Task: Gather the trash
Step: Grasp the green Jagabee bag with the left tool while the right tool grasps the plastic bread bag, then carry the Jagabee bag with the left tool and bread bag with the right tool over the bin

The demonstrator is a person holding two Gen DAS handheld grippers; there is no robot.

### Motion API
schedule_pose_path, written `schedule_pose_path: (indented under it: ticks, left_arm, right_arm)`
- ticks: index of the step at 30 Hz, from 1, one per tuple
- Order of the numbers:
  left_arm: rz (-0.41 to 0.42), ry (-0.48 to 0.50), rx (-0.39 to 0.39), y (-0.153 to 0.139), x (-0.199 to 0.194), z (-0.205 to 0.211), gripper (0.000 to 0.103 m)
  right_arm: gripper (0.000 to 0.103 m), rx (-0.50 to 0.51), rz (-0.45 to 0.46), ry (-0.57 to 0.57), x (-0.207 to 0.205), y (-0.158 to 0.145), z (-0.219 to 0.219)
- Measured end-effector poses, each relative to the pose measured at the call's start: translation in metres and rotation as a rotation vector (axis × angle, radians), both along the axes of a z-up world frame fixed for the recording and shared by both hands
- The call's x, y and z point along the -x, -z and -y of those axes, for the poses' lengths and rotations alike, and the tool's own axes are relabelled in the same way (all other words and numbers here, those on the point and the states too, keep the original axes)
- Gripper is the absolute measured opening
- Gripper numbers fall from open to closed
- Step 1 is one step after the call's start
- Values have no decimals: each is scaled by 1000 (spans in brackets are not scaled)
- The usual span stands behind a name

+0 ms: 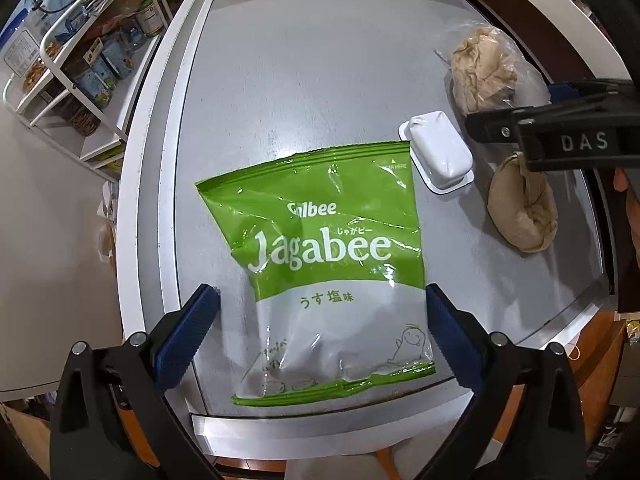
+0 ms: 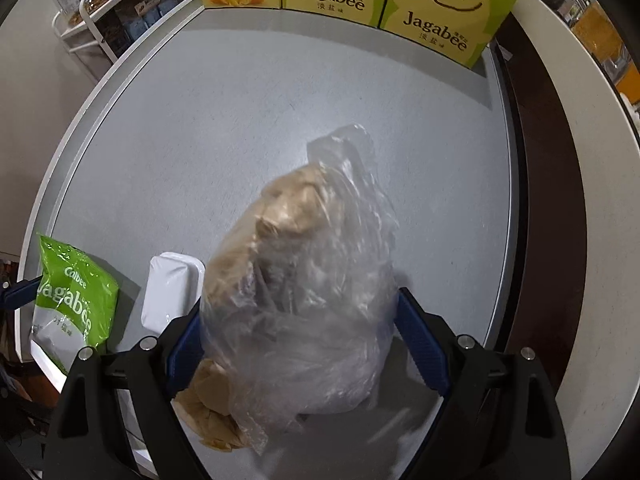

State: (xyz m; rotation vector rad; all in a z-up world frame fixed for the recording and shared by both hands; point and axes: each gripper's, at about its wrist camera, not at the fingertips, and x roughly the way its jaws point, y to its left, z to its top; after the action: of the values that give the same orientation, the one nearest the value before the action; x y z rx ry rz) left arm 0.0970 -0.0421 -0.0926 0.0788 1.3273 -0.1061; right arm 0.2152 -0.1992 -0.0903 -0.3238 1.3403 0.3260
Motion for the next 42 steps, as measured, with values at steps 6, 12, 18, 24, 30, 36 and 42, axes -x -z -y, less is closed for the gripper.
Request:
schedule_pose_path:
  ticks: [6, 12, 18, 24, 30, 36, 42]
  left_arm:
    - [27, 9, 4, -6, 3, 1, 83]
    - [42, 4, 19, -10, 5, 0, 72]
    - [46, -8, 50, -14, 6, -3, 69]
    - [58, -15, 67, -18, 8, -5, 68]
    - [88, -18, 95, -33, 10, -11, 68]
    - [138, 2, 104, -54, 19, -12, 68]
    - [192, 24, 115, -79, 35, -16, 68]
  right_arm:
    - [55, -2, 18, -9, -1, -2, -3]
    - [49, -20, 40, 25, 2, -10, 9]
    - [48, -34, 101, 59, 11, -27, 14]
    - [48, -52, 153, 69, 21, -54, 9]
    - [48, -112, 195, 77, 40, -83, 13]
    - [48, -173, 222, 75, 62, -105, 13]
    - [48, -240, 230, 79, 94, -124, 21]
